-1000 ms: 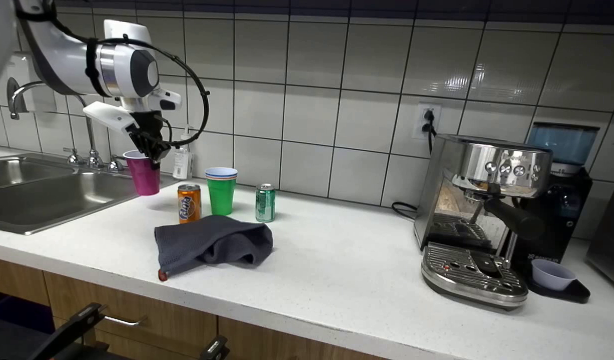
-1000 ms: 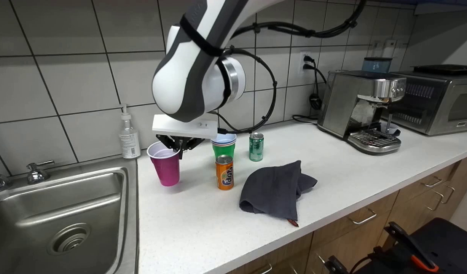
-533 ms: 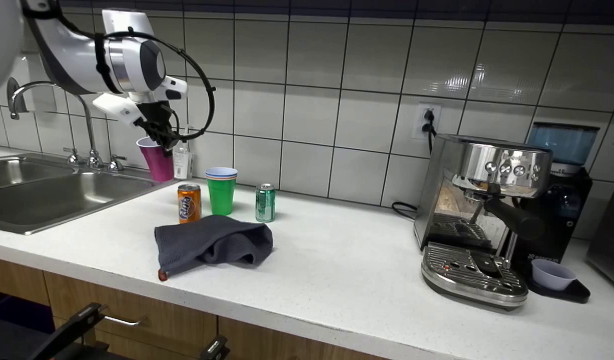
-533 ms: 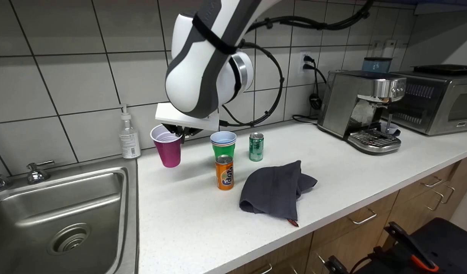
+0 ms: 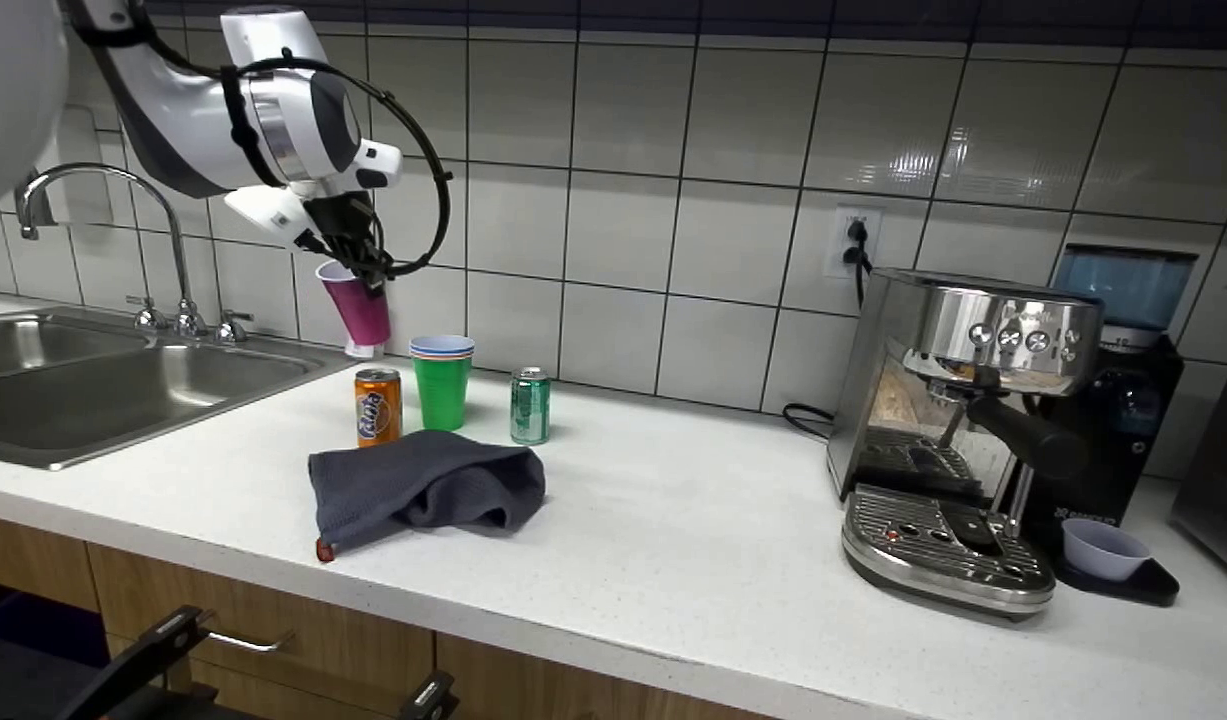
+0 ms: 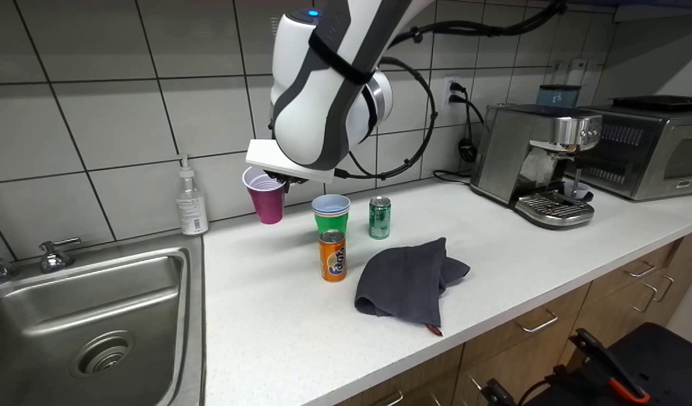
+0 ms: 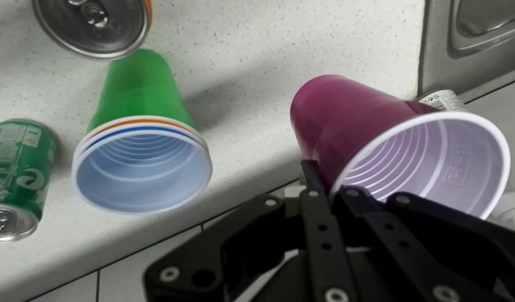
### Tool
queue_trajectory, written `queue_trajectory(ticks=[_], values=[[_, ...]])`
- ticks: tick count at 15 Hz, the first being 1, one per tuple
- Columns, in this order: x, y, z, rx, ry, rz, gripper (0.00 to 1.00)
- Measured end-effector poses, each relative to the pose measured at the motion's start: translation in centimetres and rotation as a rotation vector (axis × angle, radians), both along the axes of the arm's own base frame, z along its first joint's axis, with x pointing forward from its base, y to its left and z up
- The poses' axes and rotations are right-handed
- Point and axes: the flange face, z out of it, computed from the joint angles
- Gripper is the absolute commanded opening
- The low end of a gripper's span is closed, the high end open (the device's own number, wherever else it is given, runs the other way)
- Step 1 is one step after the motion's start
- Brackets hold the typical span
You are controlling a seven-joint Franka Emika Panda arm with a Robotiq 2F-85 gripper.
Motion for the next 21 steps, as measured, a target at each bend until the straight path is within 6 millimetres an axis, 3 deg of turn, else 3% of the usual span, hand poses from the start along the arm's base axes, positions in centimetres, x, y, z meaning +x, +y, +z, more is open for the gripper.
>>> queue_trajectory(ticks=[21], values=[[-1.2,-2.7,3.1,0.003,0.015,-0.156,0.01]])
